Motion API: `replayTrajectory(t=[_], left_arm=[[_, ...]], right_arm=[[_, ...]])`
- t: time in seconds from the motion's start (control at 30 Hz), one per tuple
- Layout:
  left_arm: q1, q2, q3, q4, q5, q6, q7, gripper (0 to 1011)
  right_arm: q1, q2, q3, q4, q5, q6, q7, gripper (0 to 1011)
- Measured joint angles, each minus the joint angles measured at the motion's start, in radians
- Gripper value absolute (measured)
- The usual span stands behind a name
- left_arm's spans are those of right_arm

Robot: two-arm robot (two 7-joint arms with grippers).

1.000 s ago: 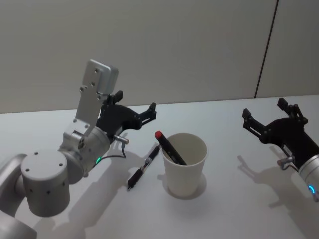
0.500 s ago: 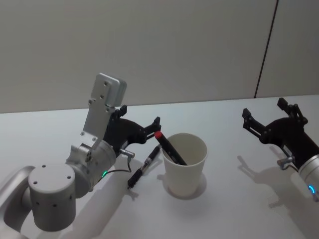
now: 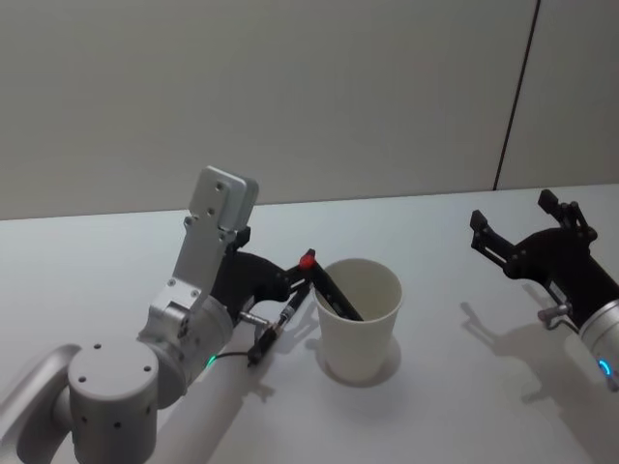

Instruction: Place the pen into the pen holder.

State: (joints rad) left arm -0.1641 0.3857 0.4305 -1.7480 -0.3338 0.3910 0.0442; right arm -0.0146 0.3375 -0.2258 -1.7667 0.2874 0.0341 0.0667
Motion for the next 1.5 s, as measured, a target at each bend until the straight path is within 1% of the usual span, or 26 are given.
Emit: replayTrajectory(t=[0.47,0.8,1.5], left_arm=[[0.034,-0.017,0.022,-0.008,0.015,0.005,0.028,1001],[0.050,-0.030,0.034,-0.004,0.023,0.010,0.035,1001],[0.078,-0.038,0.037,0.014,0.030,0.007,0.045,1001]], right_arm=[[0.000,0.000,0.000,0.000,0.000,0.000,0.000,1001],[0.000,0.000,0.000,0.000,0.000,0.000,0.000,1002],[0.000,0.000,0.000,0.000,0.000,0.000,0.000,1002]])
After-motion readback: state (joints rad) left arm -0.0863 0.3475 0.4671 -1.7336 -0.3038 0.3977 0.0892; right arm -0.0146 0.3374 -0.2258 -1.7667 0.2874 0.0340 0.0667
